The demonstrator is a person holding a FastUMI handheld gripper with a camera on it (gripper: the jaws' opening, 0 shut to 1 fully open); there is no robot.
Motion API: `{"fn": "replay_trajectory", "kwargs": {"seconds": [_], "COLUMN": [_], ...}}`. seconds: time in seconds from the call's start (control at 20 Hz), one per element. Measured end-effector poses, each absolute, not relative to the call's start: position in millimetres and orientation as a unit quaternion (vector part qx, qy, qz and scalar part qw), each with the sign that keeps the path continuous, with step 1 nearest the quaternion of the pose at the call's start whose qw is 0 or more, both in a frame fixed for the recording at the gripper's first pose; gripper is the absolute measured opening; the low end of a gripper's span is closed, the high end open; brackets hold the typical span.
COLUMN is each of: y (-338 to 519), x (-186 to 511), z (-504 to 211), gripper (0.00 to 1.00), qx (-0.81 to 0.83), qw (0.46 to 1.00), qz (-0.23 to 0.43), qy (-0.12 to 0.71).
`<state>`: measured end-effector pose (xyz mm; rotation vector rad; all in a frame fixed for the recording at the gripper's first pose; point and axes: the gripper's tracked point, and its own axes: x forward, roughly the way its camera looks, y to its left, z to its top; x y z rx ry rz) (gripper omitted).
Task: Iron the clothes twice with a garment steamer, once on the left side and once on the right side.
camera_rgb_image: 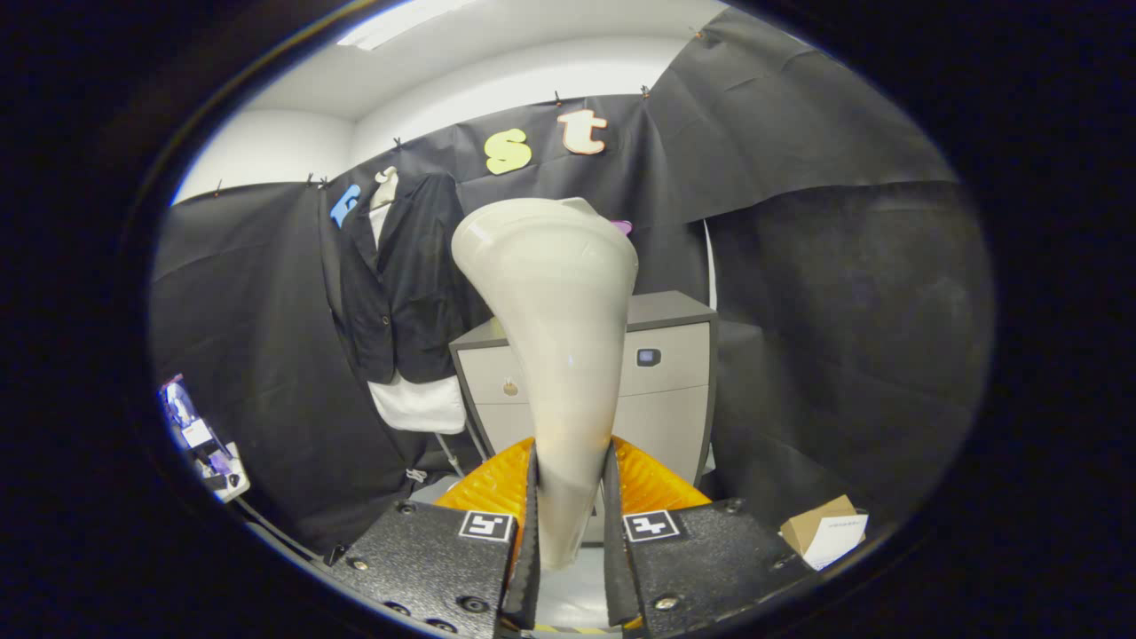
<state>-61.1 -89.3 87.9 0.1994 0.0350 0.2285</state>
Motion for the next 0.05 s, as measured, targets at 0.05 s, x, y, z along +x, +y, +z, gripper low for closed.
{"fn": "replay_trajectory", "kwargs": {"seconds": [0.05], "y": [-90.1], "x": [-60.6], "z": [88.0], "gripper": [0.32], "qx": [0.098], "qw": [0.988], "qz": [0.114], "qy": [0.018]}}
